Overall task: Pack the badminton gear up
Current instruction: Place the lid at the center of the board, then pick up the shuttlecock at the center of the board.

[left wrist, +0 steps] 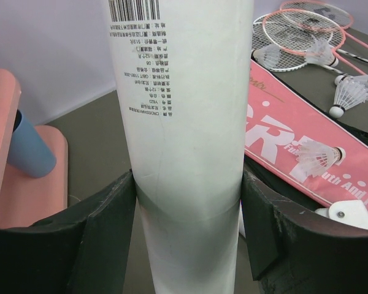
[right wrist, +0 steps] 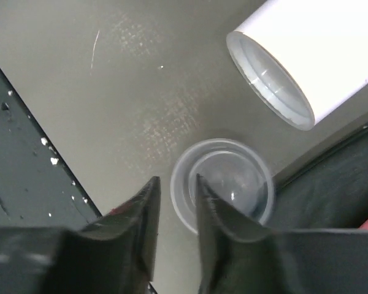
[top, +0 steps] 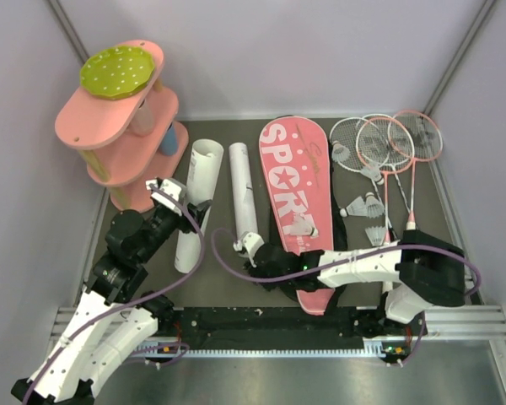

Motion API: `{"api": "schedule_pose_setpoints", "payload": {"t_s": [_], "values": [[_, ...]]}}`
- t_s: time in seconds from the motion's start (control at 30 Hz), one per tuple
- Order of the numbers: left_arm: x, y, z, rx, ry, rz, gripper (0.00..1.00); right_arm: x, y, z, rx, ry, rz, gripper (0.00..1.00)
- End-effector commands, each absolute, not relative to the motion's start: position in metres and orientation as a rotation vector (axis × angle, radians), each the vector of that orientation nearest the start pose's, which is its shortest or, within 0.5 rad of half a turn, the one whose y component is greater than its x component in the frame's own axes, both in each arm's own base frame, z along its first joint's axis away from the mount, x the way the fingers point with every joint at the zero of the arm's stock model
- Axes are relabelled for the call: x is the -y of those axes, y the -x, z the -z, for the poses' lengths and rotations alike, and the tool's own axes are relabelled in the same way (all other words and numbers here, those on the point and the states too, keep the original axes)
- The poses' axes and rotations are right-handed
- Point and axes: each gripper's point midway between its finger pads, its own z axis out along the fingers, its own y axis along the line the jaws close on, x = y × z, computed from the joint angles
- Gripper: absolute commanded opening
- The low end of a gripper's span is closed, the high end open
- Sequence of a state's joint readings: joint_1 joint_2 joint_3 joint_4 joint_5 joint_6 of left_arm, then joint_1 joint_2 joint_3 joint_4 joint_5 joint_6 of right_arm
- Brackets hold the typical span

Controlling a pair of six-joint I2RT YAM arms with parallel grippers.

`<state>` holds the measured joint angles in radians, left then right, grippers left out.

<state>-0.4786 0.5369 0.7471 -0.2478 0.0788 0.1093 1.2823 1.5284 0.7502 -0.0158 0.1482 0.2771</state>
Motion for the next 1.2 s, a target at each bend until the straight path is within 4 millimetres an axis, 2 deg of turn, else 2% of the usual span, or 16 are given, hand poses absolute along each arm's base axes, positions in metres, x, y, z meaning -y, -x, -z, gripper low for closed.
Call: {"api": "schedule_pose_setpoints", "payload": {"t_s": [0.0, 0.03, 0.07, 0.13, 0.17, 0.2, 0.23, 0.27, 0.3, 0.33, 0.43, 0.53, 0.77, 0.97, 1.1, 1.17], "values": [[0.134, -0.229, -0.337, -1.415, -0.512, 0.378, 0.00, -0.371, -0.125, -0.075, -2.142, 1.001, -0.620, 0.54], [0.133, -0.229, -0.336, -1.417, -0.514, 0.372, 0.00, -0.363, -0.126, -0.088, -2.156, 0.939, -0.618, 0.62], [0.132, -0.229, -0.336, -1.416, -0.511, 0.369, 0.00, -0.358, -0.135, -0.100, -2.159, 0.882, -0.601, 0.69], [0.131, -0.230, -0.335, -1.421, -0.506, 0.361, 0.00, -0.337, -0.159, -0.122, -2.192, 0.692, -0.527, 0.71], [0.131, -0.231, -0.334, -1.425, -0.503, 0.360, 0.00, -0.315, -0.170, -0.125, -2.268, 0.619, -0.426, 0.70], [0.131, -0.231, -0.335, -1.423, -0.504, 0.359, 0.00, -0.289, -0.197, -0.126, -2.320, 0.462, -0.314, 0.70], [0.131, -0.231, -0.334, -1.427, -0.504, 0.365, 0.00, -0.274, -0.207, -0.126, -2.384, 0.291, -0.267, 0.70], [0.132, -0.230, -0.334, -1.425, -0.503, 0.369, 0.00, -0.251, -0.208, -0.120, -2.486, 0.253, -0.113, 0.71], [0.134, -0.230, -0.334, -1.424, -0.510, 0.380, 0.00, -0.235, -0.219, -0.120, -2.509, 0.167, -0.020, 0.72], [0.135, -0.230, -0.334, -1.423, -0.512, 0.385, 0.00, -0.228, -0.220, -0.121, -2.531, 0.085, 0.042, 0.73], [0.137, -0.228, -0.335, -1.419, -0.523, 0.395, 0.00, -0.222, -0.230, -0.122, -2.536, 0.052, 0.188, 0.85], [0.137, -0.227, -0.337, -1.409, -0.526, 0.396, 0.00, -0.217, -0.240, -0.119, -2.501, 0.013, 0.260, 0.84], [0.140, -0.223, -0.339, -1.399, -0.542, 0.419, 0.00, -0.203, -0.268, -0.112, -2.406, -0.050, 0.430, 0.67], [0.141, -0.224, -0.336, -1.406, -0.548, 0.420, 0.00, -0.205, -0.284, -0.107, -2.387, -0.040, 0.481, 0.65], [0.141, -0.225, -0.334, -1.412, -0.548, 0.412, 0.00, -0.201, -0.287, -0.103, -2.396, -0.034, 0.499, 0.58], [0.142, -0.226, -0.332, -1.417, -0.554, 0.412, 0.00, -0.200, -0.286, -0.100, -2.400, -0.036, 0.485, 0.49]]}}
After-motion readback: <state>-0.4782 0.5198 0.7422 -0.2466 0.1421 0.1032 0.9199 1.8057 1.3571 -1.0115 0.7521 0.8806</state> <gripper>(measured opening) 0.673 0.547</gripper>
